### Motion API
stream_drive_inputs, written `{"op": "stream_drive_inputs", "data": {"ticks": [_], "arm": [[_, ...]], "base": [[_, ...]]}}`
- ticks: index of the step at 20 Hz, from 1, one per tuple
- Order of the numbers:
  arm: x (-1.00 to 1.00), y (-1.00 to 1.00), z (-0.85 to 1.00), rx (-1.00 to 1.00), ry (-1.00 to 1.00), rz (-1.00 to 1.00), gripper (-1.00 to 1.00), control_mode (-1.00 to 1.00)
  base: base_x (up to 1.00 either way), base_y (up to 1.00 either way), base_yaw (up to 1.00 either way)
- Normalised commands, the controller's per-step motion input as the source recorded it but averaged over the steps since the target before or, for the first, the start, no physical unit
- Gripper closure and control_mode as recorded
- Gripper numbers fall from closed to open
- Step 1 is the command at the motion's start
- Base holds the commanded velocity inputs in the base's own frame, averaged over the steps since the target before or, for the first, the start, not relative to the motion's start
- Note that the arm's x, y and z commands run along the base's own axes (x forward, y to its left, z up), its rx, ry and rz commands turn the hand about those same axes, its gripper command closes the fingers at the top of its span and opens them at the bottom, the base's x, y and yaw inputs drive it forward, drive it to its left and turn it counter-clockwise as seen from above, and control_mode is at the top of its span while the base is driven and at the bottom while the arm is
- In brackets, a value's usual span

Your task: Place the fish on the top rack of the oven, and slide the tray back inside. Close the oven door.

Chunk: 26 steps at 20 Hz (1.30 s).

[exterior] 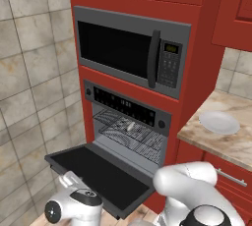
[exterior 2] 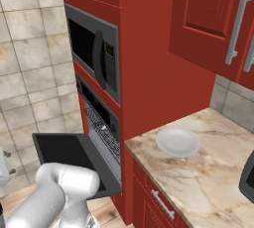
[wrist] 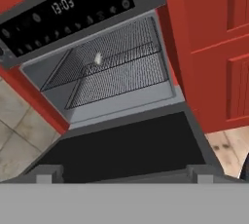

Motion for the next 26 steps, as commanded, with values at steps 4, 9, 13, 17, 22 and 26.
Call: {"op": "stream_drive_inputs", "data": {"ticks": [4, 9, 13, 17, 22, 26], "arm": [[0.00, 0.10, -0.91, 0.08, -0.10, -0.23, -1.00, -1.00], [0.03, 0.33, -0.98, 0.05, -0.17, -0.19, -1.00, -1.00], [0.09, 0.61, -0.93, 0.03, -0.21, -0.12, -1.00, -1.00], [0.19, 0.53, -0.82, 0.01, -0.17, -0.11, -1.00, -1.00], [0.07, 0.20, -0.79, 0.00, -0.13, -0.13, -1.00, -1.00], [0.19, 0.11, -0.94, 0.00, -0.09, -0.13, -1.00, -1.00]], "base": [[0.00, 0.00, 0.00], [0.00, 0.00, 0.00], [0.00, 0.00, 0.00], [0.00, 0.00, 0.00], [0.00, 0.00, 0.00], [0.00, 0.00, 0.00]]}}
